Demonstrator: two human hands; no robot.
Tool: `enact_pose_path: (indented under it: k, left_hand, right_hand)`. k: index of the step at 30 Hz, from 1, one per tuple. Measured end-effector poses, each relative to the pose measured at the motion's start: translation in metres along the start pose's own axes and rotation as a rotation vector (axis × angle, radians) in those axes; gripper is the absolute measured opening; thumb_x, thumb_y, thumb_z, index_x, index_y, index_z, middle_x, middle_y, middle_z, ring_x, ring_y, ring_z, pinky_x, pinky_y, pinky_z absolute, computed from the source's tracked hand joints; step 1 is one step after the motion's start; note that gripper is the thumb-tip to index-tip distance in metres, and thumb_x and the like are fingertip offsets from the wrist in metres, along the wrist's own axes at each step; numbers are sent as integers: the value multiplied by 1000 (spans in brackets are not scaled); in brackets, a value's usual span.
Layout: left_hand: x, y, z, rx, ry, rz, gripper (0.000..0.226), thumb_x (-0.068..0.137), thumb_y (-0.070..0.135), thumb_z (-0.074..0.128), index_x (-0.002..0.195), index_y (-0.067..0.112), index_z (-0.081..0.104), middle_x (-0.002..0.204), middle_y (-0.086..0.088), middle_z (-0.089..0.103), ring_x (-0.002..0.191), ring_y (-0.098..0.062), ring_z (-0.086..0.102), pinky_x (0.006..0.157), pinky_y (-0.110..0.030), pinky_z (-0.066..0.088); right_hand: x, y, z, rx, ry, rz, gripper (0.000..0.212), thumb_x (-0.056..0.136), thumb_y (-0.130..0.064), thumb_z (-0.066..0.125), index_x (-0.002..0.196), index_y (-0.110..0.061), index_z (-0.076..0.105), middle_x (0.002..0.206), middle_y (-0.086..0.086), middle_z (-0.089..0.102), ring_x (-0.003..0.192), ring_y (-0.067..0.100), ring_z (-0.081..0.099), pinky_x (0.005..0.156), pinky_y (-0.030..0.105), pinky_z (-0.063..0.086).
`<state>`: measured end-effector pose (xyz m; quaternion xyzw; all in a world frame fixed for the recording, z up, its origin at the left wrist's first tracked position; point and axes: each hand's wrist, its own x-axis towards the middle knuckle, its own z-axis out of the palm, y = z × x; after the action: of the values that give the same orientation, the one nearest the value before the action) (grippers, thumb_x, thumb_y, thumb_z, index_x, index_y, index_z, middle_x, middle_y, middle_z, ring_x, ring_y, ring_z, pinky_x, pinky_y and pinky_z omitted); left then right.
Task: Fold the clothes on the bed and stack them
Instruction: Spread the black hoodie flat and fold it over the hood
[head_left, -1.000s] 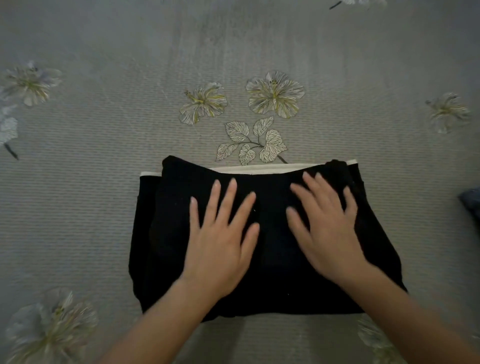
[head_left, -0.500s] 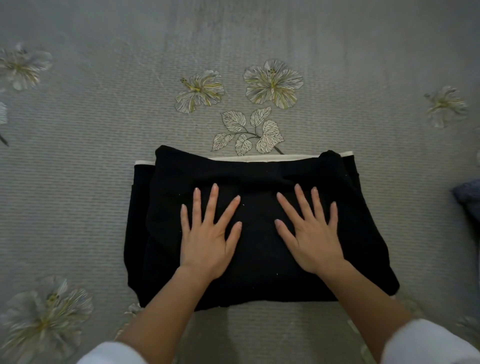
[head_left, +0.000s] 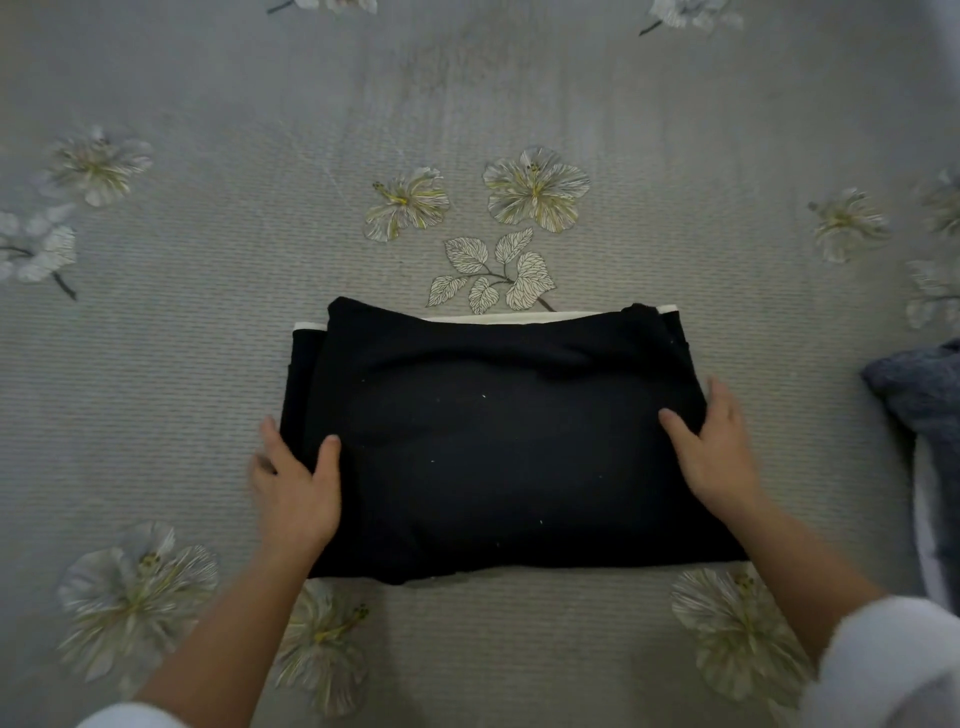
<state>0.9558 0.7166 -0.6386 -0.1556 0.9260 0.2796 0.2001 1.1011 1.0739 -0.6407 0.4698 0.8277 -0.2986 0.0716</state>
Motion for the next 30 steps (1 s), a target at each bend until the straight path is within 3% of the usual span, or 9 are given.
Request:
enact_pose_path:
  k: [5, 7, 9, 10, 14, 18, 22, 26, 30]
  left_hand:
    - [-14, 6, -11, -220, -25, -99, 78, 91, 34, 55, 151, 14, 11, 145, -20, 38, 131, -37, 38, 107, -49, 34]
    - [-22, 13, -21, -233, -12, -94, 55, 89, 25, 60, 137, 6, 42, 125, -18, 58, 106, -31, 58, 88, -42, 49]
    - [-32, 22, -31, -195, -14, -6, 24, 88, 20, 61, 106, 4, 63, 88, -9, 67, 74, -18, 61, 60, -30, 48]
    - [-38, 26, -36, -189, -19, 44, 18, 88, 19, 60, 99, 6, 66, 79, -3, 66, 69, -15, 59, 55, -27, 44]
    - [-73, 53, -57, -139, -35, 220, 7, 89, 16, 59, 93, 14, 65, 71, 8, 61, 64, -9, 57, 50, -24, 39]
    - [-108, 76, -69, -114, -87, 378, 10, 92, 17, 56, 94, 22, 64, 74, 13, 60, 67, -5, 57, 54, -26, 43]
    - [-144, 106, -78, -78, -169, 503, 27, 94, 17, 55, 70, 30, 55, 68, 5, 61, 59, -6, 53, 56, -27, 43]
    - [-181, 145, -74, -72, -302, 627, 18, 94, 10, 53, 81, 13, 66, 71, -7, 67, 60, -17, 60, 56, -31, 45]
    - [-220, 199, -52, -22, -379, 772, 24, 92, 5, 53, 70, 0, 60, 59, -14, 58, 50, -23, 51, 49, -28, 30]
  right_hand:
    - [5, -15, -7, 247, 29, 239, 80, 83, -26, 67, 147, -8, 23, 134, 22, 50, 123, 39, 48, 102, 45, 40]
    - [0, -24, -17, 292, 52, 288, 66, 81, -20, 68, 138, -3, 42, 123, 20, 58, 112, 36, 56, 92, 38, 43]
    - [-12, -32, -28, 360, -3, 265, 37, 80, -16, 68, 114, -3, 65, 95, 14, 69, 88, 29, 64, 82, 35, 51]
    - [-20, -36, -33, 379, -37, 227, 25, 80, -13, 69, 103, -4, 71, 84, 10, 70, 80, 27, 65, 80, 37, 54]
    - [-63, -48, -59, 379, -47, 85, 6, 82, -10, 68, 86, -8, 72, 75, 5, 69, 76, 24, 66, 71, 33, 52]
    - [-111, -35, -85, 384, 56, 58, 8, 84, -14, 66, 90, -11, 70, 81, 4, 69, 80, 23, 63, 69, 30, 44]
    - [-161, -7, -130, 449, 128, 101, 7, 87, -14, 64, 81, -16, 66, 76, 1, 66, 75, 19, 62, 64, 29, 45]
    - [-209, 30, -172, 524, 273, 175, 9, 86, -13, 65, 78, -17, 67, 75, -4, 66, 74, 13, 61, 58, 24, 40]
    - [-244, 69, -206, 639, 414, 309, 14, 86, -14, 65, 72, -17, 66, 71, 0, 67, 72, 17, 62, 61, 30, 47]
